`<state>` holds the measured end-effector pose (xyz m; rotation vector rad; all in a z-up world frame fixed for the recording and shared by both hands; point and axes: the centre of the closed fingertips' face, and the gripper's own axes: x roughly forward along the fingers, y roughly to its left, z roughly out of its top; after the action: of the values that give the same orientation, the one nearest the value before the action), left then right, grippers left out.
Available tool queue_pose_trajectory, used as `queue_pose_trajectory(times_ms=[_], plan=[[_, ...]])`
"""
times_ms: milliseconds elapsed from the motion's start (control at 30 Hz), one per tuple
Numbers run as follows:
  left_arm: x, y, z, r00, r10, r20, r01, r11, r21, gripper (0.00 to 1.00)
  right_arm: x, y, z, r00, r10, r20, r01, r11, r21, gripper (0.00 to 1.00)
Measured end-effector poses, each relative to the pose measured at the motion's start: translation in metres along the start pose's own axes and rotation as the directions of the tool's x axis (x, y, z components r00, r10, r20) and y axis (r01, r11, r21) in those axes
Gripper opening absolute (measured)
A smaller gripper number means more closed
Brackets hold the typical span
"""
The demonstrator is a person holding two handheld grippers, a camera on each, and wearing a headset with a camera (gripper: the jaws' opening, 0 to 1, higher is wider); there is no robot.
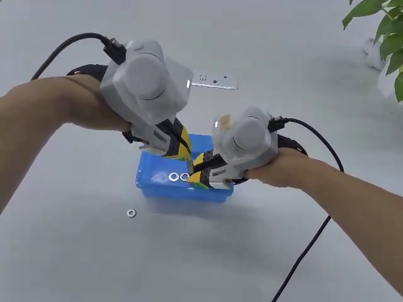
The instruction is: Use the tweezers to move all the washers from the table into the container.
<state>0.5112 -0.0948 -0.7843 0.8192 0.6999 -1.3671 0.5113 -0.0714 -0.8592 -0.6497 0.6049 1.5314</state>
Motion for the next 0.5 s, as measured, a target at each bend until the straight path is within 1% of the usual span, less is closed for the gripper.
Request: queue_pose_trajectory(times_ms=[200, 500], plan=[[-0.003, -0.002, 0.002, 1.0, 0.003, -0.002, -0.003, 1.0, 0.004, 0.05, -0.003, 0.001, 0.002, 1.0, -0.005, 0.0, 0.005, 1.0, -0.003, 0.11], [-0.016, -0.004, 0.01, 0.9998, 0.021, -0.007, -0.021, 1.0, 0.018, 0.05, -0.013, 0.002, 0.014, 0.9996, -0.024, 0.014, 0.024, 1.0, -0.016, 0.12]])
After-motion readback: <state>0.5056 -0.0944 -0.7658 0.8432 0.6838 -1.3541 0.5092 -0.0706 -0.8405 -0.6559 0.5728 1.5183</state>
